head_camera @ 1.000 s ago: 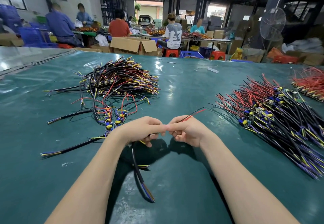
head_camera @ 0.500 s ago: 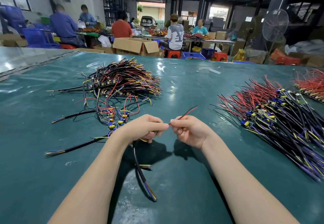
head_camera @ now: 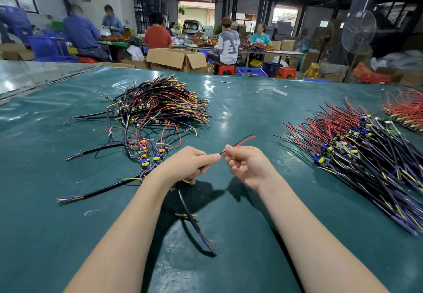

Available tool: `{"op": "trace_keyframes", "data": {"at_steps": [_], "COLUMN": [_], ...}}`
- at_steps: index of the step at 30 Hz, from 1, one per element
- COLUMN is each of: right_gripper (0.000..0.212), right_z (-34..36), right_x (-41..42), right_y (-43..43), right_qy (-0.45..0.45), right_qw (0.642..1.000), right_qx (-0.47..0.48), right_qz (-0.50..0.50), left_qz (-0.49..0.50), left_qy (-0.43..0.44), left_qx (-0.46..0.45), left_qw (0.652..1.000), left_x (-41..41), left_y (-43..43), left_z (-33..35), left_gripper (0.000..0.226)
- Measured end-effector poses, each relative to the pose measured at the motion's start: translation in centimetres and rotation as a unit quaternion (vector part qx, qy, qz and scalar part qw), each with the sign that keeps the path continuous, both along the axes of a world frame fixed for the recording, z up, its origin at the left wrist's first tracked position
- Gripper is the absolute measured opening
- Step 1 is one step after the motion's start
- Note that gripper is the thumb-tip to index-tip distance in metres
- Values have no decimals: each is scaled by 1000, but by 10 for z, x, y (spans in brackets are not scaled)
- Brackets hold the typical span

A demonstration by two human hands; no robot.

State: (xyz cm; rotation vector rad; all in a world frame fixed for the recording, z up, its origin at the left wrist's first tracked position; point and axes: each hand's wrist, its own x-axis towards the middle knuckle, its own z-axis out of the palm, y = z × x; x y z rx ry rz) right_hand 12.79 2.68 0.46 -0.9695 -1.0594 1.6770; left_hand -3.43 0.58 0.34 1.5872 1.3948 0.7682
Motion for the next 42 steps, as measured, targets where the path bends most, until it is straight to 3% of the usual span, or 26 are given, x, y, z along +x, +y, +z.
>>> {"op": "trace_keyframes", "data": {"at_steps": [8, 14, 26, 35, 42], "right_gripper": [20, 23, 23, 25, 26], "right_z": [3, -2, -7, -1, 4], "right_x": [10, 12, 11, 20, 19], "right_y": [6, 10, 13, 14, 15], "right_qy": [89, 52, -16, 79, 214], "right_qw": [985, 967, 946, 971, 952], "right_qx": [13, 103, 190, 68, -30], "right_qz": [-148, -228, -263, -217, -217], "left_qz": [13, 12, 2, -10, -12], "left_qy": [40, 52, 35, 45, 53], "left_qx": [-21, -22, -38, -40, -35], "left_qw": [999, 998, 999, 998, 998], "left_x": [3, 7, 7, 6, 12], "left_y": [0, -3, -5, -7, -5], "left_z": [1, 4, 7, 9, 8], "left_gripper": [51, 50, 47, 50, 44]}}
